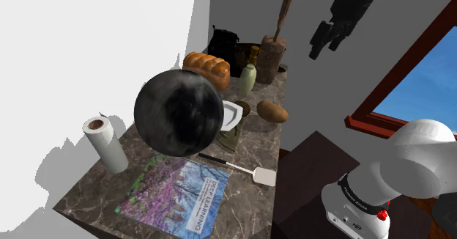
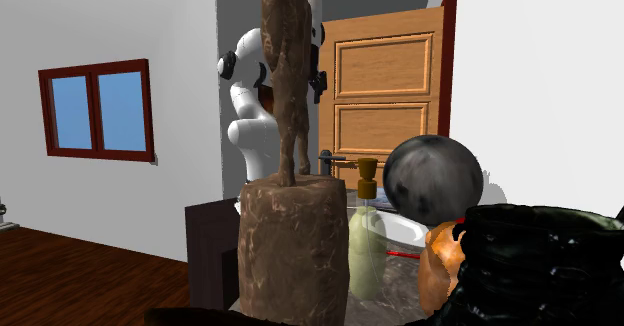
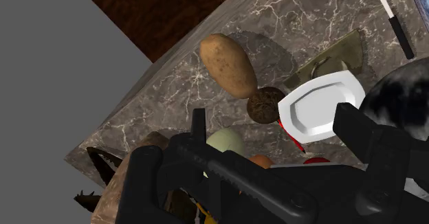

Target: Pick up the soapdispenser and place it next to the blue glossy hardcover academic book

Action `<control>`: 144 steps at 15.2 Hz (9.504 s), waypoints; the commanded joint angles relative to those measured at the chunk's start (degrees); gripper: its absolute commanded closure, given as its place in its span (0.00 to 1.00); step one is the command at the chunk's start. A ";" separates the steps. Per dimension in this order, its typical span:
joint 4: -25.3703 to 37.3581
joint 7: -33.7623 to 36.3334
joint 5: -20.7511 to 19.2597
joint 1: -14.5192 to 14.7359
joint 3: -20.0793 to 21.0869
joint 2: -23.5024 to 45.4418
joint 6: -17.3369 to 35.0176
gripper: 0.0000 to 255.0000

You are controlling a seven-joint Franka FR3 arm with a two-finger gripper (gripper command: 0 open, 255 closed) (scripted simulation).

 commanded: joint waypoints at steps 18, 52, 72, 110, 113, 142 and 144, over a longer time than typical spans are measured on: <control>21.88 -0.33 3.06 -2.91 -4.93 38.86 14.33 0.00; 39.63 -1.69 7.49 -4.94 -6.34 62.70 18.63 1.00; 52.11 -1.30 7.26 -5.04 -6.44 61.23 4.69 1.00; 30.86 33.63 14.88 9.26 13.68 13.74 -19.63 1.00; 33.60 37.43 16.46 10.03 16.13 13.18 -22.41 1.00; 12.89 41.33 22.12 13.12 21.71 3.26 -10.34 1.00; 11.00 41.16 22.41 13.30 21.95 2.71 -8.99 1.00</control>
